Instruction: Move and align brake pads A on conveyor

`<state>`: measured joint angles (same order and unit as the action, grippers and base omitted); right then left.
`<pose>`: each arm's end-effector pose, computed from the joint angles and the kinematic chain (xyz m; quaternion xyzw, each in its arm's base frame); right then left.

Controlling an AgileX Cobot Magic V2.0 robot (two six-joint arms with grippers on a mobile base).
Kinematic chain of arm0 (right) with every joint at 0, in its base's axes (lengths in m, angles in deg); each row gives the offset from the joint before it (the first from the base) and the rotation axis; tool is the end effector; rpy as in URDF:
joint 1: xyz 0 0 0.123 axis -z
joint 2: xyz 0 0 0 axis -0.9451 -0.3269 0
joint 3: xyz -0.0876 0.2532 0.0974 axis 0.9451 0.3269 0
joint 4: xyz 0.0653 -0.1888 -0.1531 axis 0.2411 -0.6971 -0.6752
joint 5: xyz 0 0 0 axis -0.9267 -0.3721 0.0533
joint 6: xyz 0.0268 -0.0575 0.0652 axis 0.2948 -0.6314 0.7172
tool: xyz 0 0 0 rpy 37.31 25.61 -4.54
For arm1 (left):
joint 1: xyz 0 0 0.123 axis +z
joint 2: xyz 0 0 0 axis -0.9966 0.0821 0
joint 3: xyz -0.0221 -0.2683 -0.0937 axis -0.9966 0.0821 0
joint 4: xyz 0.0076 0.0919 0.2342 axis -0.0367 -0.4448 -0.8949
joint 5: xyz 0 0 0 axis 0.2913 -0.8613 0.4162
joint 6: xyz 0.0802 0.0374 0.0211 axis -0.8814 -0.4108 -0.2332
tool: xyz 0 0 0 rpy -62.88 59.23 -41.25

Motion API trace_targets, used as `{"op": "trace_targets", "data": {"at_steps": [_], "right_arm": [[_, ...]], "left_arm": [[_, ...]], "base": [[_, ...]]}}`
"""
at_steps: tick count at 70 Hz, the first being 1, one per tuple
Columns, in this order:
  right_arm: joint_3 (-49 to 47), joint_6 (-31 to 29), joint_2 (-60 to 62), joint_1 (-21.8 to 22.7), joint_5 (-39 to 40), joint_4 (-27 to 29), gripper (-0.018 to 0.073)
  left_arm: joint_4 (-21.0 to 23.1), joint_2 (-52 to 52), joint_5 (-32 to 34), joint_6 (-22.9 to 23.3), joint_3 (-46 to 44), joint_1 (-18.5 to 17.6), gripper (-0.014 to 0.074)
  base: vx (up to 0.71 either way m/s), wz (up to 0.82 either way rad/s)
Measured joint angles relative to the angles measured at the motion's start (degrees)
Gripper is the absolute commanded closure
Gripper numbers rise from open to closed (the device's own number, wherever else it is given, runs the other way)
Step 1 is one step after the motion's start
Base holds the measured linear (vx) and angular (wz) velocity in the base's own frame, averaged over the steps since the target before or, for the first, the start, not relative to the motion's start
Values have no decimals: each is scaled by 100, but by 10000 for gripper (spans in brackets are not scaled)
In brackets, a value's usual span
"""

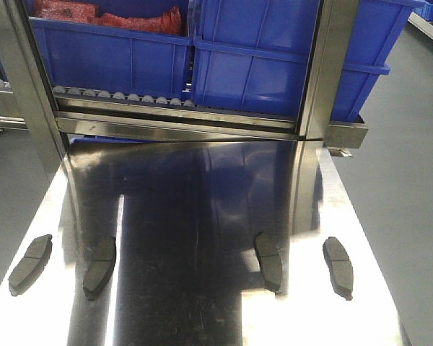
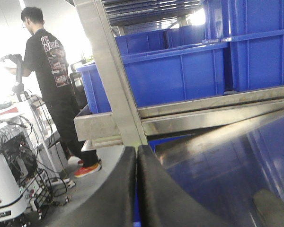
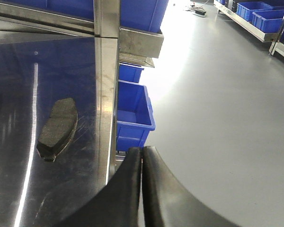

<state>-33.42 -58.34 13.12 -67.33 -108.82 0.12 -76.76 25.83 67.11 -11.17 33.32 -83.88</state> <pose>0.0525 -0.0056 0.1712 -0.0099 0.7998 -0.0602 0.5971 0.0556 0.0009 0.2071 0.0894 0.6598 0.1145 0.7373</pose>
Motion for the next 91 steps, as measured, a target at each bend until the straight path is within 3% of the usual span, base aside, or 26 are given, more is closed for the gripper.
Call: {"op": "trace_targets", "data": {"at_steps": [11, 19, 30, 39, 47, 55, 80, 91], "right_arm": [[0, 0, 0, 0, 0, 0, 566], [0, 0, 0, 0, 0, 0, 566], [0, 0, 0, 0, 0, 0, 566], [0, 0, 0, 0, 0, 0, 566], [0, 0, 0, 0, 0, 0, 566], [0, 0, 0, 0, 0, 0, 566], [0, 0, 0, 0, 0, 0, 566], [0, 0, 0, 0, 0, 0, 566]], "left_arm": [[100, 0, 966, 362, -6, 0, 603], [265, 75, 894, 601, -410, 0, 603], [309, 1033, -169, 675, -1774, 0, 603], [321, 2076, -1647, 705, -2773, 0, 603], [321, 2839, -2859, 705, -3277, 0, 603], [359, 3341, -3596, 705, -3378, 0, 603], [711, 3747, -4325, 937, -3378, 0, 587], [651, 3814, -4357, 937, -3390, 0, 494]], "base": [[0, 0], [0, 0], [0, 0], [0, 0], [0, 0], [0, 0], [0, 0], [0, 0]]}}
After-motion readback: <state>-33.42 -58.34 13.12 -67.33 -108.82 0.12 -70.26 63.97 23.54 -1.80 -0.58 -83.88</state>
